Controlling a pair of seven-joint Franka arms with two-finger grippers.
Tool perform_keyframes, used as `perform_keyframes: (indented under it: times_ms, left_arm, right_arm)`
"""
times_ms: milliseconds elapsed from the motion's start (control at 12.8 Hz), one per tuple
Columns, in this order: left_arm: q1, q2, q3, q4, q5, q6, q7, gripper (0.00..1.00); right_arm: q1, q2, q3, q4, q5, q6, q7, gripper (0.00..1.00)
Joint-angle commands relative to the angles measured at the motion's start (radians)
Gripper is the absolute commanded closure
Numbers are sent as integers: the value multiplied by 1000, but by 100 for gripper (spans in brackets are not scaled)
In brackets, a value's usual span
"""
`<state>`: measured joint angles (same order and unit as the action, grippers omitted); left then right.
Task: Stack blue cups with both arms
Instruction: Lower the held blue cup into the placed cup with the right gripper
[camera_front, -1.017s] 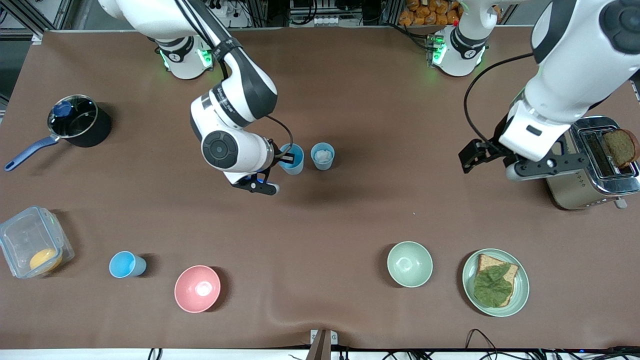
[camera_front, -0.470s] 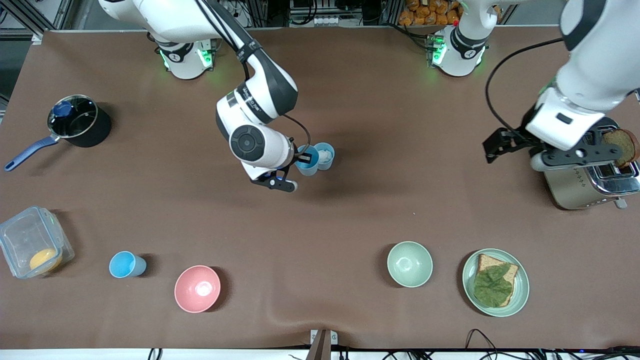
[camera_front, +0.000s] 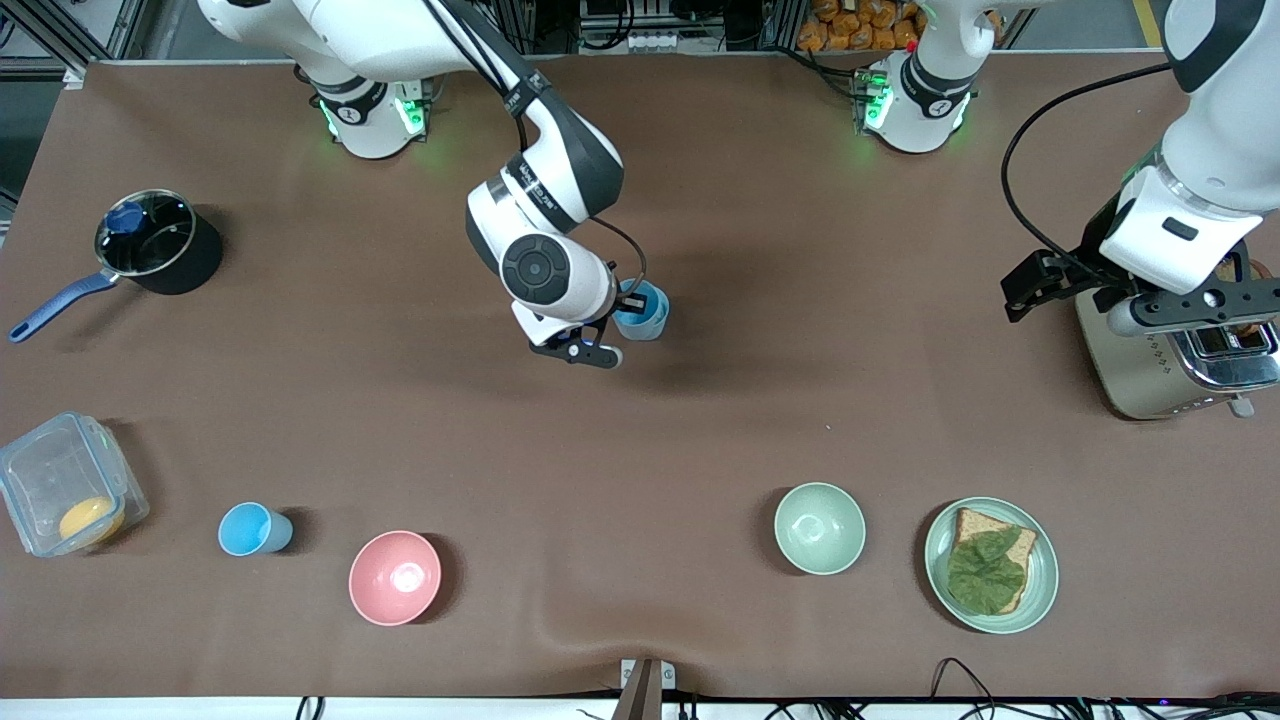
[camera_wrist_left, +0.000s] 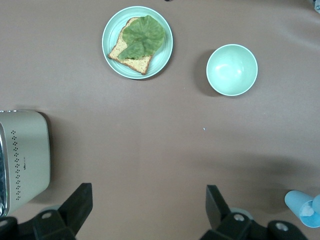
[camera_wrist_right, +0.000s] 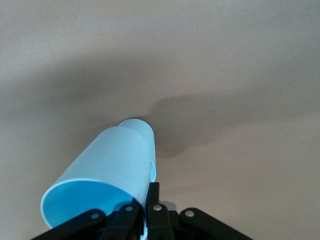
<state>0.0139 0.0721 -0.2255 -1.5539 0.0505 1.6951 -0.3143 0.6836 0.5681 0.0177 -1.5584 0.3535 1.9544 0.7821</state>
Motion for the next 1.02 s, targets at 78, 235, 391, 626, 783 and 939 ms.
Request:
perform_keyframes:
  times_ms: [78, 235, 391, 626, 783, 939]
  left_arm:
    - [6, -23, -2, -9, -15, -28, 20, 0]
    - [6, -23, -6, -11, -15, -28, 18, 0]
    - [8, -23, -6, -11, -15, -28, 20, 0]
    - [8, -23, -5, -12, -15, -29, 21, 0]
    - [9, -23, -3, -15, -15, -54, 23, 0]
    - [9, -25, -2, -15, -15, -58, 23, 0]
  right_arm:
    - [20, -2, -12, -15, 42, 5, 19, 100]
    - [19, -8, -12, -14, 42, 0, 20, 100]
    - [20, -16, -12, -14, 42, -6, 42, 100]
    - [27, -20, -12, -12, 42, -21, 43, 100]
    - [21, -40, -13, -12, 42, -45, 43, 100]
    - [27, -45, -13, -14, 42, -61, 45, 100]
